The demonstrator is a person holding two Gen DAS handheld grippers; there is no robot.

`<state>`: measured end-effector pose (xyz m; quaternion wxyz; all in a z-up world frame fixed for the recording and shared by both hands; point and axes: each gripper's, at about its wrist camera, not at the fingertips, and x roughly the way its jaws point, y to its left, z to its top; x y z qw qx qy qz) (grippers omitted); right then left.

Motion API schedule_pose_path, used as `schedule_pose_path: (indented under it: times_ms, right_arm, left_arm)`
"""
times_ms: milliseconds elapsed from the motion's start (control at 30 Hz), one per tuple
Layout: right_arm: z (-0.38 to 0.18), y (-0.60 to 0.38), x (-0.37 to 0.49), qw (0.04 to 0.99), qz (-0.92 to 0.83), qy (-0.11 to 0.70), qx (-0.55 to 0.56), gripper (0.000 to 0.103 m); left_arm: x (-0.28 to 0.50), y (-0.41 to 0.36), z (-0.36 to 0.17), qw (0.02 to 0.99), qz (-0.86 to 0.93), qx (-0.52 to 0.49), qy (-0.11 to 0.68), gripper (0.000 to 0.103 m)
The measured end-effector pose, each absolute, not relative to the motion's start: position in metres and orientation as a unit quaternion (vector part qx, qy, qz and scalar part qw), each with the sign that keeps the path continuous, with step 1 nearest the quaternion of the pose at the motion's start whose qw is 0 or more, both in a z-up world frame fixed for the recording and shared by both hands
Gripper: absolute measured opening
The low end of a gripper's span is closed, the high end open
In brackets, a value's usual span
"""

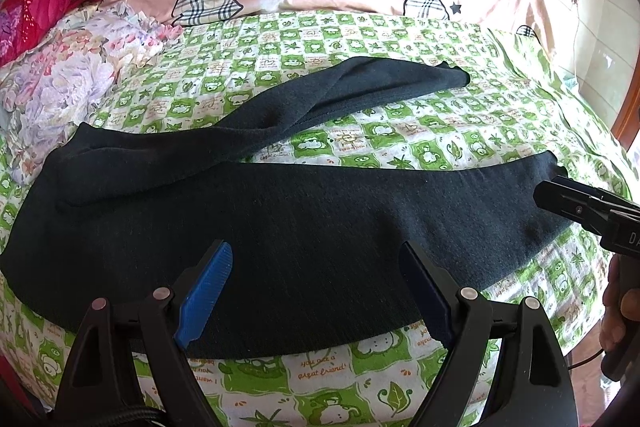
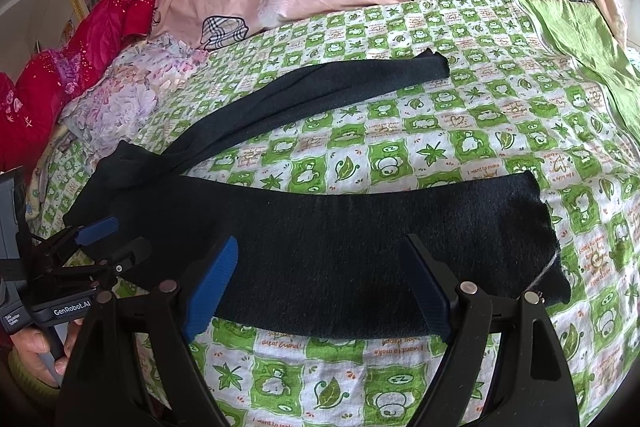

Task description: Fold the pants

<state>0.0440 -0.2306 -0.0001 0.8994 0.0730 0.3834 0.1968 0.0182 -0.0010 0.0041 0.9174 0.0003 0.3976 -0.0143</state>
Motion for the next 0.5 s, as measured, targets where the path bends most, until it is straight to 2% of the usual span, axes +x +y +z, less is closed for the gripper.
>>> schedule_pose_path:
  times_ms: [500]
  right_arm:
    - [-0.0005, -0.2285, 0.0462, 0.898, 0.197, 0.386, 0.072, 0.083]
  left_arm:
    - [0.0194, -0.0019, 0.0045, 0.918, -0.014, 0.001, 0.397, 0.086]
